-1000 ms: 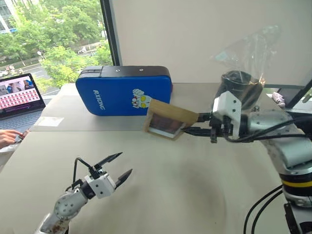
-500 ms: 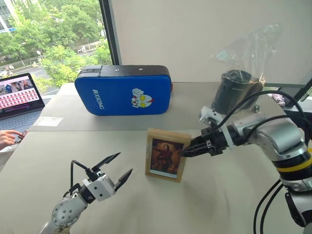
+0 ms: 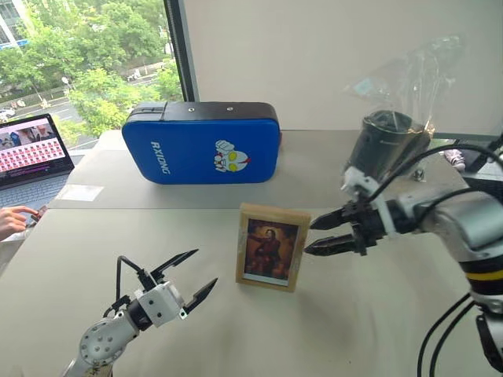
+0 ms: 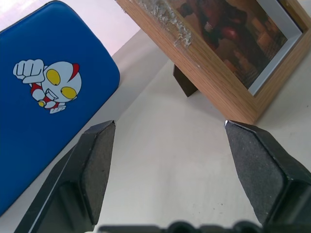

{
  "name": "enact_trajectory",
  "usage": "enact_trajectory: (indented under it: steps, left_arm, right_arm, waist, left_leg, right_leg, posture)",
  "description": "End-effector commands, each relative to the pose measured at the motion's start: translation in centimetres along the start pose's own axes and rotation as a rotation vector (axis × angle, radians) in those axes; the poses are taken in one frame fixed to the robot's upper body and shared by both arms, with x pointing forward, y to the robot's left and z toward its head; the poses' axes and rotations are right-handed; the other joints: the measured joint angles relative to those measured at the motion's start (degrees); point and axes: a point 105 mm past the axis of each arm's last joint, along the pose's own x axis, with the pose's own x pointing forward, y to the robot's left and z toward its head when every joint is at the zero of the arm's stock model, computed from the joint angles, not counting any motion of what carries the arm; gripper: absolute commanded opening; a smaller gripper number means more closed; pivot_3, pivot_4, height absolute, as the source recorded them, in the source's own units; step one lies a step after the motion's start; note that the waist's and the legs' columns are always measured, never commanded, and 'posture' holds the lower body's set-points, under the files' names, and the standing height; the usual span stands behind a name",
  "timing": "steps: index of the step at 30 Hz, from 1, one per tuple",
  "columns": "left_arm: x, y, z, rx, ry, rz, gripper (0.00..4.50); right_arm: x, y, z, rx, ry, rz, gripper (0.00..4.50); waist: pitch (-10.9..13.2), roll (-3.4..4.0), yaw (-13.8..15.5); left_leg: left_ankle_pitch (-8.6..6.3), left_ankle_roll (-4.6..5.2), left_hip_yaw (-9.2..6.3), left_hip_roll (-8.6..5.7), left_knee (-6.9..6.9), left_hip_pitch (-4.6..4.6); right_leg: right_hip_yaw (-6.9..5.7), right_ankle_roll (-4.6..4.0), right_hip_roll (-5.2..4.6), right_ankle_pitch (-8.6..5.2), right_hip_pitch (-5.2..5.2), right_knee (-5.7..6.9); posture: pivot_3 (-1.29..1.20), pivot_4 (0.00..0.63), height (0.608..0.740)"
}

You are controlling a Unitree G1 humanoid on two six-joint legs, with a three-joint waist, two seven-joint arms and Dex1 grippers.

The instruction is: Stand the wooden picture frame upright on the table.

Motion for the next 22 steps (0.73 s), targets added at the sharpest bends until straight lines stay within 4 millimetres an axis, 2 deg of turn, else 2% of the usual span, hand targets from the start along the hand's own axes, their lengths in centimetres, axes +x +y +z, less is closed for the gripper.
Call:
enact_trajectory:
  steps: [1, 4, 5, 7, 11, 15, 17, 22]
  left_arm:
    - [-0.6, 1.8, -1.0, -0.169, 0.087, 0.143, 3.83]
    - [-0.4, 3.7, -2.7, -0.386, 0.178, 0.387, 3.83]
    - [-0.3, 4.1, -3.2, -0.45, 0.2, 0.458, 3.83]
    - [0.0, 4.7, -3.8, -0.522, 0.229, 0.557, 3.83]
    - [0.7, 5.0, -4.4, -0.557, 0.262, 0.644, 3.83]
    - [1.3, 4.8, -5.1, -0.588, 0.279, 0.683, 3.83]
    - [1.7, 4.5, -5.1, -0.576, 0.28, 0.664, 3.83]
    - [2.1, 4.5, -4.9, -0.566, 0.267, 0.633, 3.83]
  right_arm:
    - [-2.2, 1.5, -0.7, -0.014, -0.043, -0.112, 4.41]
    - [-1.7, -0.7, -3.0, 0.069, -0.142, -0.439, 4.41]
    - [-1.6, -1.9, -3.8, 0.114, -0.203, -0.604, 4.41]
    - [-1.5, -3.1, -5.2, 0.163, -0.275, -0.862, 4.41]
    - [-0.5, -2.8, -6.5, 0.173, -0.387, -1.175, 4.41]
    - [1.0, -2.6, -7.6, 0.2, -0.443, -1.283, 4.41]
    - [1.4, -2.7, -7.6, 0.214, -0.492, -1.283, 4.41]
    - [1.9, -3.1, -8.0, 0.172, -0.465, -1.276, 4.41]
  waist:
    - [0.0, 0.0, 0.22]
    - [-0.07, -0.18, -0.47]
    - [-0.13, -0.31, -0.65]
    - [-0.25, -0.49, -0.78]
    - [-0.27, -0.43, -0.7]
    - [-0.3, -0.39, -1.1]
    - [-0.3, -0.39, -1.23]
    - [-0.3, -0.39, -1.36]
  left_leg:
    - [-0.04, 0.07, -0.01, 0.0, 0.01, 0.0]
    - [-0.04, 0.08, 0.0, -0.01, 0.09, 0.09]
    - [-0.01, 0.14, 0.0, -0.01, 0.08, 0.14]
    - [0.04, 0.18, -0.03, 0.0, 0.1, 0.24]
    - [0.29, -0.22, -0.05, -0.05, 0.14, 0.14]
    - [0.33, -0.27, -0.09, -0.04, 0.05, 0.17]
    - [0.33, -0.29, -0.1, -0.04, 0.05, 0.17]
    - [0.33, -0.28, -0.14, -0.05, 0.03, 0.16]
  right_leg:
    - [0.0, 0.01, 0.0, -0.01, 0.03, -0.02]
    - [0.02, 0.01, 0.0, 0.0, 0.09, 0.09]
    - [0.01, -0.01, 0.0, 0.01, 0.15, 0.12]
    - [0.0, -0.04, 0.03, 0.04, 0.19, 0.26]
    - [0.09, -0.02, 0.02, 0.26, 0.09, 0.22]
    - [0.07, -0.06, 0.03, 0.27, 0.09, 0.19]
    - [0.08, -0.08, 0.02, 0.29, 0.11, 0.18]
    - [0.07, -0.09, 0.02, 0.28, 0.11, 0.13]
  posture:
    - [0.0, 0.15, 0.74]
    - [0.0, 0.15, 0.74]
    - [0.0, 0.15, 0.74]
    - [0.0, 0.15, 0.74]
    - [0.0, 0.15, 0.74]
    - [0.0, 0.15, 0.74]
    - [0.0, 0.15, 0.74]
    - [0.0, 0.15, 0.74]
